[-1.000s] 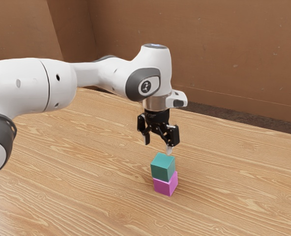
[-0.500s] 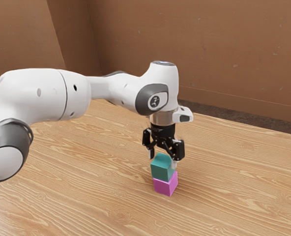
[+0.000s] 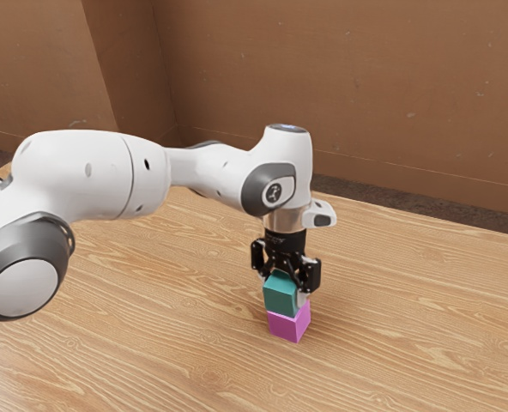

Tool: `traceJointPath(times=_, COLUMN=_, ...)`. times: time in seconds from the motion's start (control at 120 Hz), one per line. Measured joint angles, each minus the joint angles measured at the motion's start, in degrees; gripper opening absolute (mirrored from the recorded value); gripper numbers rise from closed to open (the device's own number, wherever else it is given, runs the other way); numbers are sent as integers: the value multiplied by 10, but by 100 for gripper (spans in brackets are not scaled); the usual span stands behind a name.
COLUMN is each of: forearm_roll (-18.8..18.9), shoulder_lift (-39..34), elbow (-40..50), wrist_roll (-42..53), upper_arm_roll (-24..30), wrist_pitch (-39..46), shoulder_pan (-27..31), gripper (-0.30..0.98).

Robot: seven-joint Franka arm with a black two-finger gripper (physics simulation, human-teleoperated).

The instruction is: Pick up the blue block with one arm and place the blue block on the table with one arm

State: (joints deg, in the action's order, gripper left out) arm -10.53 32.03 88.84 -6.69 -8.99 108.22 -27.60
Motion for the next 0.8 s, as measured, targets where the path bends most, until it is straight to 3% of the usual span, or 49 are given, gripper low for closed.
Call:
traceJointPath(times=0.325, forearm_roll=2, shoulder_lift=-1, elbow=-20, wrist_roll=-2, upper_arm_roll=-5, wrist_pitch=2, shoulder_pan=18, gripper=41)
traceJointPath(times=0.8, forearm_roll=7, shoulder_lift=35, elbow=-21, wrist_roll=-2, upper_arm_roll=-2, wrist_pitch=-1, shoulder_pan=90, gripper=40)
